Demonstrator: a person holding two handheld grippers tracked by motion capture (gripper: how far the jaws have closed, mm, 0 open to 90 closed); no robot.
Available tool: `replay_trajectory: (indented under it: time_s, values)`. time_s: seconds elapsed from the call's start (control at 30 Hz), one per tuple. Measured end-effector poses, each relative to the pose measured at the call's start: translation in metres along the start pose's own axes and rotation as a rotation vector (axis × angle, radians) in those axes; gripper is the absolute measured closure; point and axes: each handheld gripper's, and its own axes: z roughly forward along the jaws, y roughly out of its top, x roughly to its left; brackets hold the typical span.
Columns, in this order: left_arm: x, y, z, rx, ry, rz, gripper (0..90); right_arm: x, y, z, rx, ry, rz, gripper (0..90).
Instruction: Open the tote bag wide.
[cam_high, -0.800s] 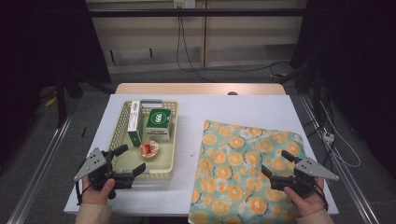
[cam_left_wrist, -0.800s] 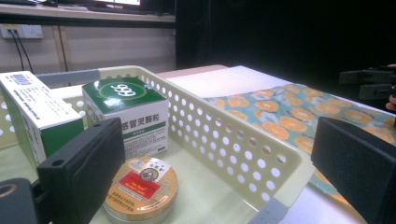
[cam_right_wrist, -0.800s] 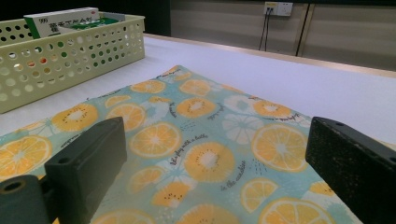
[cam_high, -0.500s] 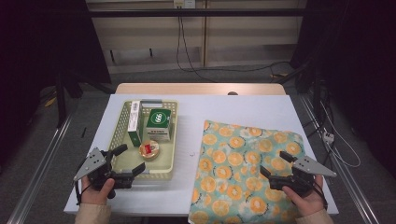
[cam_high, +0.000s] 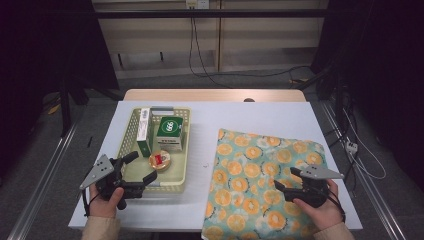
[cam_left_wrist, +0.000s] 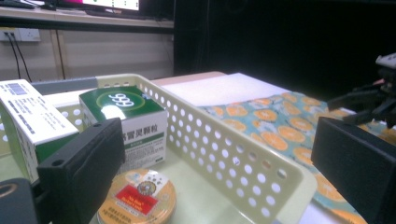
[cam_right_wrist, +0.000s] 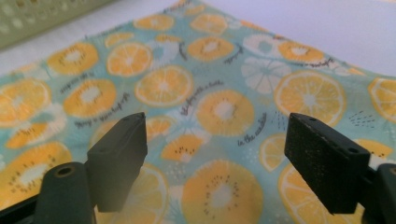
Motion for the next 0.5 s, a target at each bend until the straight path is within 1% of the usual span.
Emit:
replay_trajectory:
  time_s: [0.03,0.07,0.17,0.27,0.33,0.4,0.43,0.5]
  values:
    - [0.000,0.000,0.000,0.003,0.000,0.006,3.0,0.000,0.000,0.000,0.000,0.000,0.000,28.2]
    - [-0.001,-0.001,0.001,0.009,-0.004,0.008,3.0,0.002,0.001,0.004,0.013,0.011,-0.002,30.0]
    - [-0.002,-0.002,0.002,0.025,-0.006,0.016,3.0,0.003,0.003,0.008,0.020,0.013,-0.008,30.7]
    - [-0.002,-0.003,0.002,0.027,-0.005,0.032,3.0,0.005,0.005,0.015,0.033,0.018,-0.008,33.6]
    - [-0.002,-0.003,0.001,0.023,-0.003,0.029,3.0,0.007,0.006,0.021,0.052,0.019,-0.008,33.8]
    - [-0.001,-0.005,0.001,0.029,-0.003,0.038,3.0,0.008,0.006,0.023,0.069,0.026,-0.012,37.8]
    - [-0.001,-0.005,0.001,0.029,-0.003,0.038,3.0,0.008,0.006,0.023,0.069,0.026,-0.012,37.8]
    - [-0.002,-0.005,0.001,0.032,0.000,0.038,3.0,0.007,0.005,0.027,0.086,0.030,-0.006,38.2]
